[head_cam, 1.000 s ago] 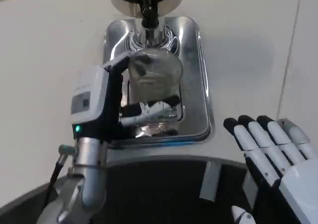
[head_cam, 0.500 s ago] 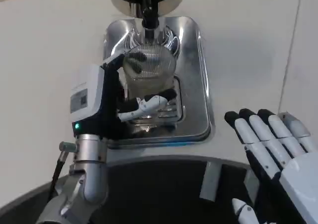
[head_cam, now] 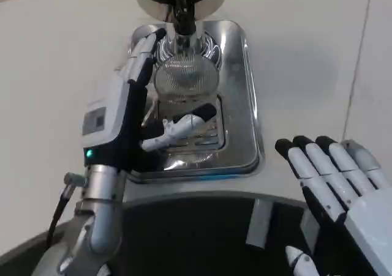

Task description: Grasp the cup under the faucet to collect the drink, then remove the cup.

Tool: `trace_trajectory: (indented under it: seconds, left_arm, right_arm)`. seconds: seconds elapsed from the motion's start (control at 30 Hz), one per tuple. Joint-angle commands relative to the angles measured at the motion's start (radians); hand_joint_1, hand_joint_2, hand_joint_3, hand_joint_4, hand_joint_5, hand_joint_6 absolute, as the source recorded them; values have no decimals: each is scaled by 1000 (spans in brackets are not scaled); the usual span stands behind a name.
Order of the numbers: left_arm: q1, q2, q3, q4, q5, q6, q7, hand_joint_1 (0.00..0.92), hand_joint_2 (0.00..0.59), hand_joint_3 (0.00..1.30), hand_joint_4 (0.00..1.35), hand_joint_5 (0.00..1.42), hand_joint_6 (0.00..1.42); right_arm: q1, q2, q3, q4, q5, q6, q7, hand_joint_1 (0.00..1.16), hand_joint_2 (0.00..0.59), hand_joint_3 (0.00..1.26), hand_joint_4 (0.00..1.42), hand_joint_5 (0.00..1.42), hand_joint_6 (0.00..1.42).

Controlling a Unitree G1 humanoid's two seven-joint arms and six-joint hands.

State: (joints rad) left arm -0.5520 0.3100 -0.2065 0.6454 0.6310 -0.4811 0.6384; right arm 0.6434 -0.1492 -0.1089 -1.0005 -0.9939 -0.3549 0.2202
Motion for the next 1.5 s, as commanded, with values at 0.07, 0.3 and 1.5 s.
trace_trajectory:
  seconds: [0.07,0.3,1.5]
  left_arm:
    - [167,76,66,-228,-24,9,-46,137,6,98,0,232,199]
    - [483,159,216,-536,-56,41,-127,185,42,74,0,197,184]
    - [797,108,317,-646,-61,96,-258,245,77,9,0,95,95]
  right_arm:
    - [-40,44,36,-10,64,48,6,0,586,0,0,0,0]
    - [-46,125,71,-47,245,102,8,0,586,0,0,0,0]
    - [-1082,-9,-58,15,937,1212,252,9,586,0,0,0,0]
